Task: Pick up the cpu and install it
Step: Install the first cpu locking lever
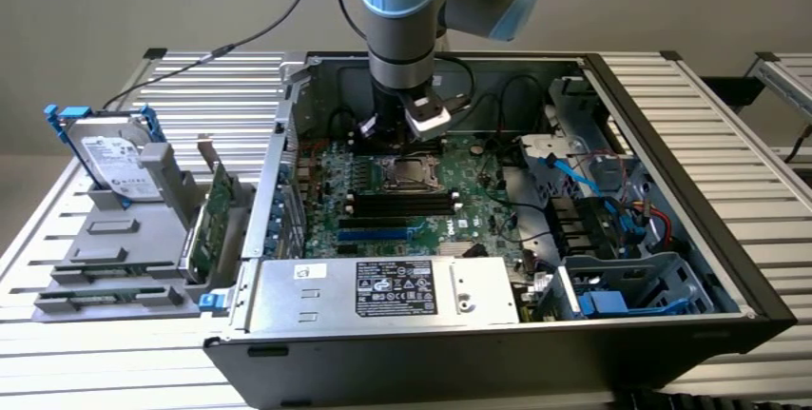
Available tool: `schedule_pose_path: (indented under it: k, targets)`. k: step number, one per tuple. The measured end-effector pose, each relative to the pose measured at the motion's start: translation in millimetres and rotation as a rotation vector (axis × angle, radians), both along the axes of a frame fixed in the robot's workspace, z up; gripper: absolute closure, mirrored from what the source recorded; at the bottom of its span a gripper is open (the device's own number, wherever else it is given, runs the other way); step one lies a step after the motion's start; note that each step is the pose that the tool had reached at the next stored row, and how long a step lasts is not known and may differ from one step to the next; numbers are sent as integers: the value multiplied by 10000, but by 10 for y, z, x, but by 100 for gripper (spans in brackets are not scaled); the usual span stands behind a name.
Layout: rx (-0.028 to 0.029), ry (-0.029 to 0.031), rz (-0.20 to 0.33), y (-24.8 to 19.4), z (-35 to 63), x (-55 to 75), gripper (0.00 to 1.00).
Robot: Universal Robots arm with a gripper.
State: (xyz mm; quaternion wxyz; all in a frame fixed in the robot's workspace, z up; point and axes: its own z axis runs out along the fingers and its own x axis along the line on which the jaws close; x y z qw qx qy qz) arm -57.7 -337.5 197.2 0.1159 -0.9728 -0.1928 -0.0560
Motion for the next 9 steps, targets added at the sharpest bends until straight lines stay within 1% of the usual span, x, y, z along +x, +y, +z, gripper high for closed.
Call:
schedule_pose_path:
  k: [4, 8, 9]
  targets:
    - [-1, 0, 0, 11, 0, 0, 89]
    - [0, -2, 0, 33, -1, 0, 89]
    - [33, -11, 3, 45, -6, 3, 89]
